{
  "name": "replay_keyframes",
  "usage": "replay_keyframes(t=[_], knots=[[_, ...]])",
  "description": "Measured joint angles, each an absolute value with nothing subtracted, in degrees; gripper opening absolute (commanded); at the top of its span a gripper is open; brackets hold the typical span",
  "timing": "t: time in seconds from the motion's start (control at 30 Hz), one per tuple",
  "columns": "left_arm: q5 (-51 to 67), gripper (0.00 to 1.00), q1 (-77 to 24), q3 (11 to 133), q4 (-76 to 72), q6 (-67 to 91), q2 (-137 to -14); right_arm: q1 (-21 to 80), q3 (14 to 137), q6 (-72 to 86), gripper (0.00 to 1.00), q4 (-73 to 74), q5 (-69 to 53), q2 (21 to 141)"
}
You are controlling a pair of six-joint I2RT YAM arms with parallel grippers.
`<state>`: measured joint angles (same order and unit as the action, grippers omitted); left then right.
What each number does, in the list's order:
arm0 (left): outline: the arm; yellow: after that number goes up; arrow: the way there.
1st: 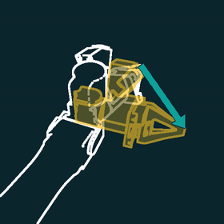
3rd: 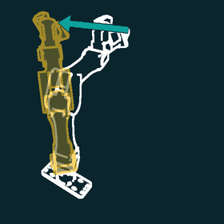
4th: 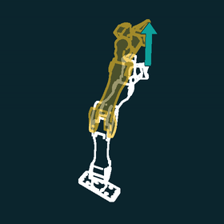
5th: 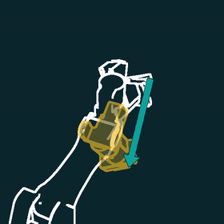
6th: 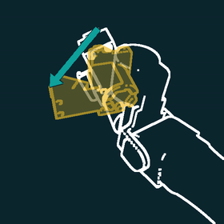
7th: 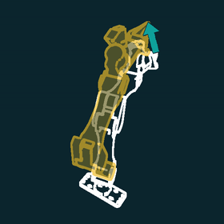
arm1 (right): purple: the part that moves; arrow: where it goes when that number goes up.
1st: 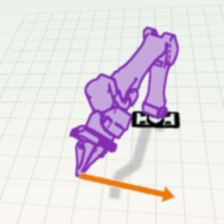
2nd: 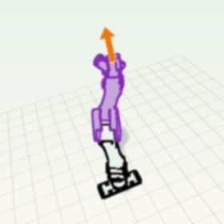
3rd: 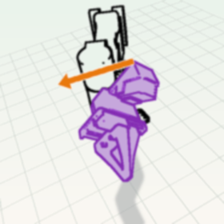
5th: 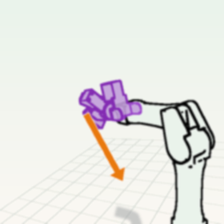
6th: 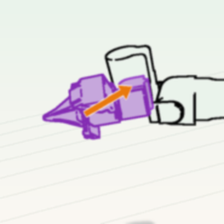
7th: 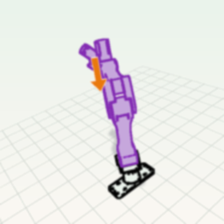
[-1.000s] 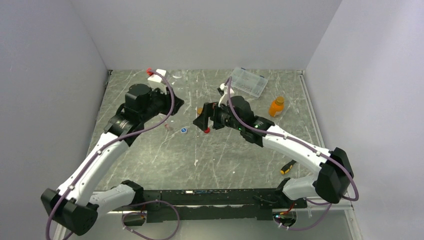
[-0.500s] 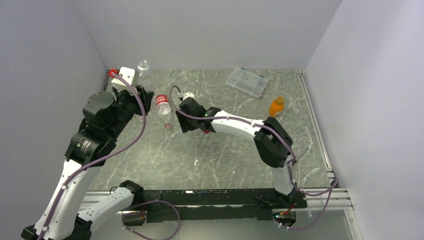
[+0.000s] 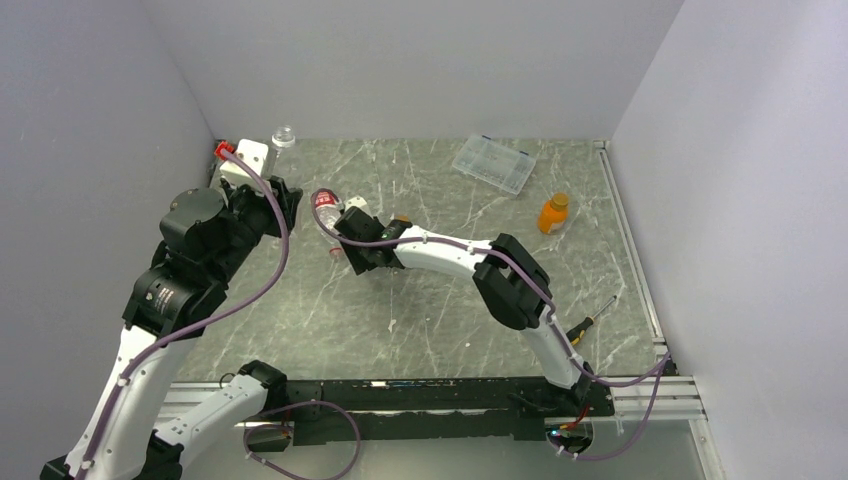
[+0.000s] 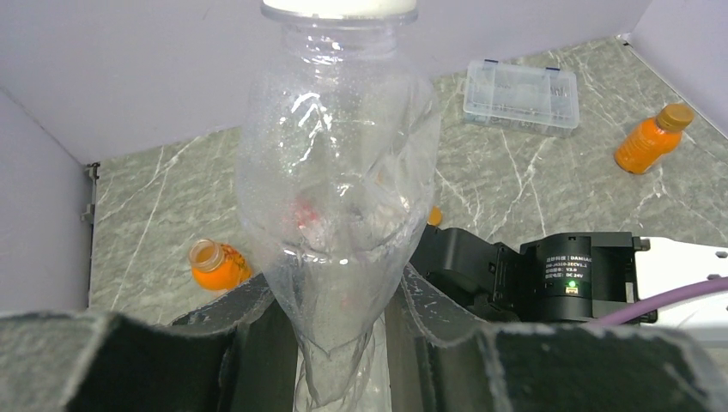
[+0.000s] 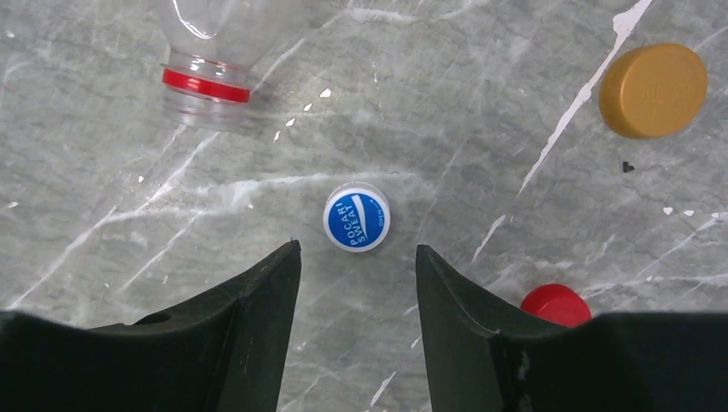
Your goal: Screw on the bottle caps
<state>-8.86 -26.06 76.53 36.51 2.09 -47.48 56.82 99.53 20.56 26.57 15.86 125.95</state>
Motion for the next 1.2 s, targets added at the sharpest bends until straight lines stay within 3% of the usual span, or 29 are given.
replay_keyframes(t=[0.43, 0.6, 0.77, 0.9, 1.03, 1.2], knots=[[-8.80, 0.34, -26.06, 76.64, 37.63, 1.61, -47.99, 56.60, 104.20, 19.64, 0.45, 26.83, 15.94, 131.74], [-8.54, 0.33, -26.06, 76.64, 37.63, 1.45, -48.16, 55.96, 104.20, 19.75, 0.34, 26.76, 15.46, 132.03], [-7.46, 0.33, -26.06, 76.64, 37.69, 1.04, -48.64, 55.40, 104.20, 20.08, 0.15, 26.52, 14.39, 132.03], [-5.37, 0.28, -26.06, 76.14, 37.87, -0.47, -49.39, 54.76, 103.81, 20.16, 0.09, 26.50, 13.04, 131.59], [1.04, 0.25, -26.04, 75.24, 38.98, -2.02, -51.55, 52.69, 97.23, 20.58, 0.07, 27.03, 9.45, 125.29], [12.62, 0.23, -26.06, 72.77, 39.33, -3.01, -56.51, 45.41, 86.63, 21.34, 0.07, 27.24, 2.46, 107.11]])
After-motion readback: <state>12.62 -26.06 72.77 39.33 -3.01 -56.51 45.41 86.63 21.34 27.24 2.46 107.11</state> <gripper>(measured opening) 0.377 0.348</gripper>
